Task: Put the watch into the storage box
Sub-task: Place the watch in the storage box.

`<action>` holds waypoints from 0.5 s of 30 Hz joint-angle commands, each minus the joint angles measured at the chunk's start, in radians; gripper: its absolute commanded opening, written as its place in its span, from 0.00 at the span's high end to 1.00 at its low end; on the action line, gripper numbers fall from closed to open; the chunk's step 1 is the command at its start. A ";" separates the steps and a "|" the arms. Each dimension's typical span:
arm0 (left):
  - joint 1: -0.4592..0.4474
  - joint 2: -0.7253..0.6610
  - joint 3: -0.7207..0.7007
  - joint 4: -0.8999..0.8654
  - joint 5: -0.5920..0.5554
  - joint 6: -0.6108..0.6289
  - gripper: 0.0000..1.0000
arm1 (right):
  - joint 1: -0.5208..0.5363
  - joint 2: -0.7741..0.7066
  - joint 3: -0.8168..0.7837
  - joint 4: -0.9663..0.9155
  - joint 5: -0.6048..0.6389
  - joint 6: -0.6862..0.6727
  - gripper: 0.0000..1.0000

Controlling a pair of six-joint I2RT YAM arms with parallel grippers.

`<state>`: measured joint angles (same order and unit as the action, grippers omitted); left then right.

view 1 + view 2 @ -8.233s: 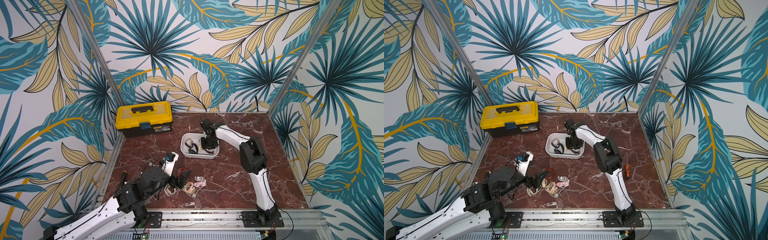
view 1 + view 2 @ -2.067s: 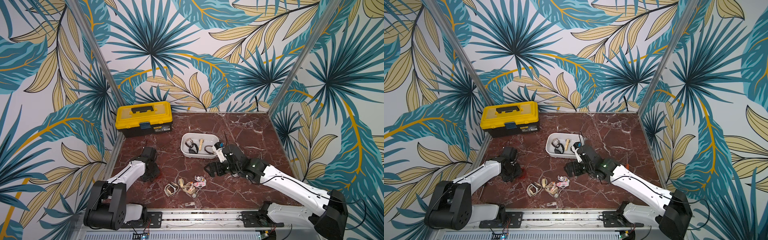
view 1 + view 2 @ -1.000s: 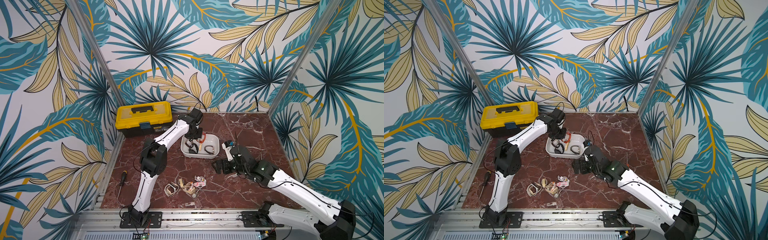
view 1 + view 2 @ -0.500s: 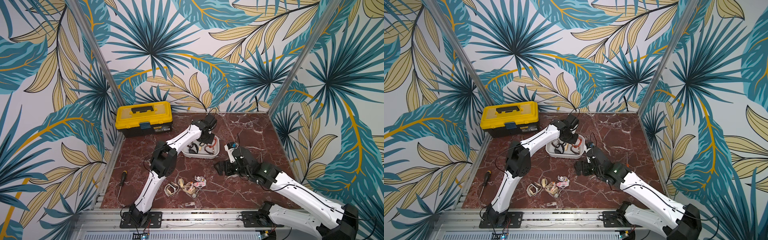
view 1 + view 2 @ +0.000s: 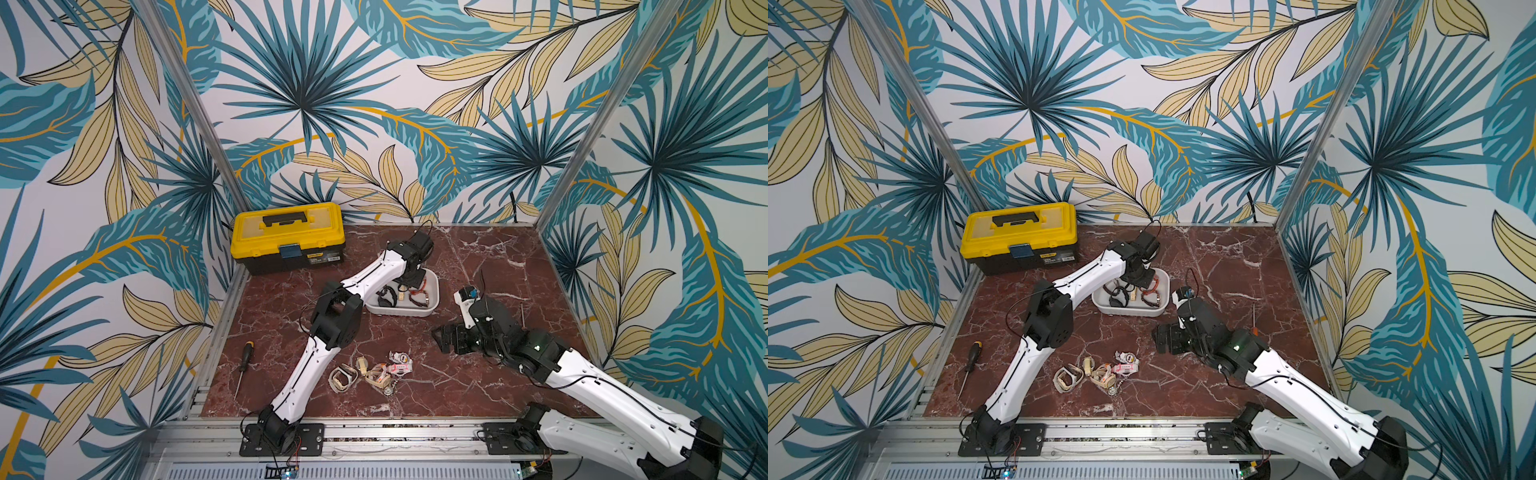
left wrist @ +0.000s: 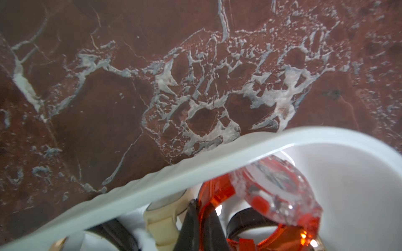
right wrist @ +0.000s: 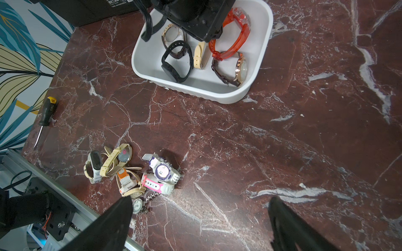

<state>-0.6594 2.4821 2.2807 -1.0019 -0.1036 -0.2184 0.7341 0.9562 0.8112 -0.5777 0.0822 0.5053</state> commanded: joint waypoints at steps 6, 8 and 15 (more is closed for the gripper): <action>0.004 -0.008 0.053 -0.020 -0.019 0.024 0.51 | -0.003 -0.001 -0.017 -0.017 0.013 0.014 0.00; 0.000 -0.031 0.047 -0.019 -0.015 0.018 0.46 | -0.003 -0.002 -0.015 -0.016 0.014 0.014 0.00; -0.013 -0.184 -0.021 0.015 0.018 -0.017 0.41 | -0.003 0.009 -0.008 -0.004 0.013 0.015 0.00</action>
<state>-0.6643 2.4371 2.2768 -1.0138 -0.1066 -0.2131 0.7341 0.9588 0.8112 -0.5774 0.0826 0.5091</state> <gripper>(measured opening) 0.581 0.995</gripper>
